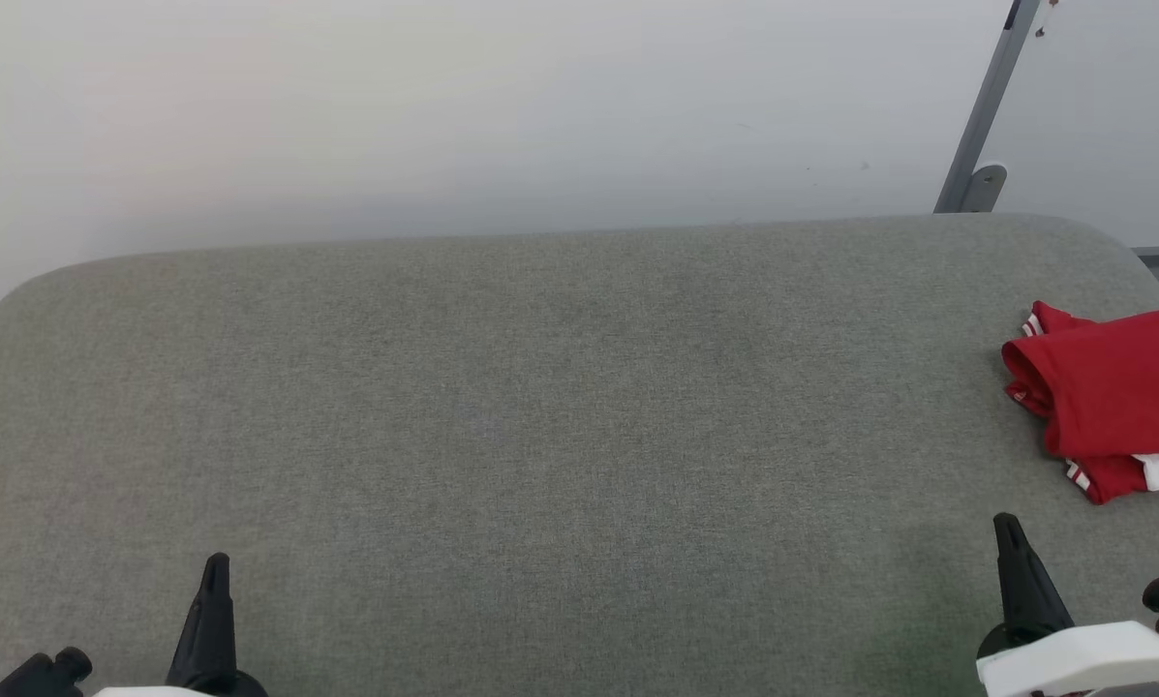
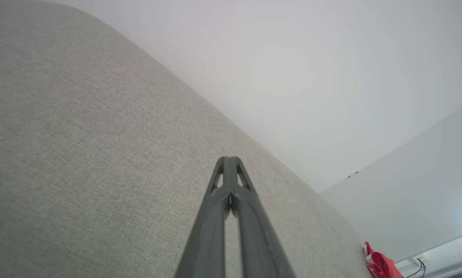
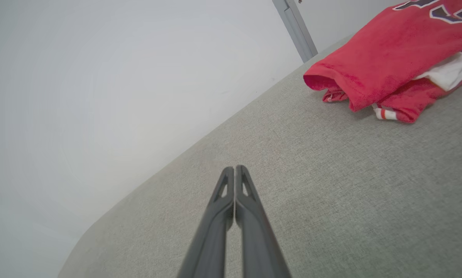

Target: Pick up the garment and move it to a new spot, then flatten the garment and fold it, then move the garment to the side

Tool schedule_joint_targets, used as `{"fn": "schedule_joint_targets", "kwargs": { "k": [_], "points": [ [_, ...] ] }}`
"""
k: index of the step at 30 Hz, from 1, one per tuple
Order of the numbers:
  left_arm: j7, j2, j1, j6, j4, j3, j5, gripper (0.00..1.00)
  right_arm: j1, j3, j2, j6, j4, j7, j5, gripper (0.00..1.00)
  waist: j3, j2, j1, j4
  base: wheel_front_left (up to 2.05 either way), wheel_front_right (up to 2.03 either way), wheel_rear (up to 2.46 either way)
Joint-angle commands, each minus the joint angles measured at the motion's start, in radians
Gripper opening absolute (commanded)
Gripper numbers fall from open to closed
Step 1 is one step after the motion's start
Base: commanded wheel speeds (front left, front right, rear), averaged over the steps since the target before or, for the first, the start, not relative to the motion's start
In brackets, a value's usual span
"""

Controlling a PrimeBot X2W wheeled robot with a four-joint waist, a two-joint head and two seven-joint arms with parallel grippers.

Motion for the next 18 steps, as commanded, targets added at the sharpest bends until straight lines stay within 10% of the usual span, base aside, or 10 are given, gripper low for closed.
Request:
{"fn": "schedule_joint_targets", "kwargs": {
  "k": [1,18],
  "points": [
    [0.008,0.002,-0.028,-0.001,-0.007,0.007,-0.03,0.0,-0.031,-0.005,-0.001,0.0,-0.017,0.009,0.033,0.0,0.001,-0.0001,0.0,0.0,0.0,0.0,0.0],
    [0.064,-0.02,-0.081,-0.002,0.019,0.017,-0.213,0.0,-0.064,-0.016,0.015,0.0,-0.016,0.067,0.239,0.0,0.008,-0.0001,0.0,-0.002,0.0,0.0,0.0]
  ]
}}
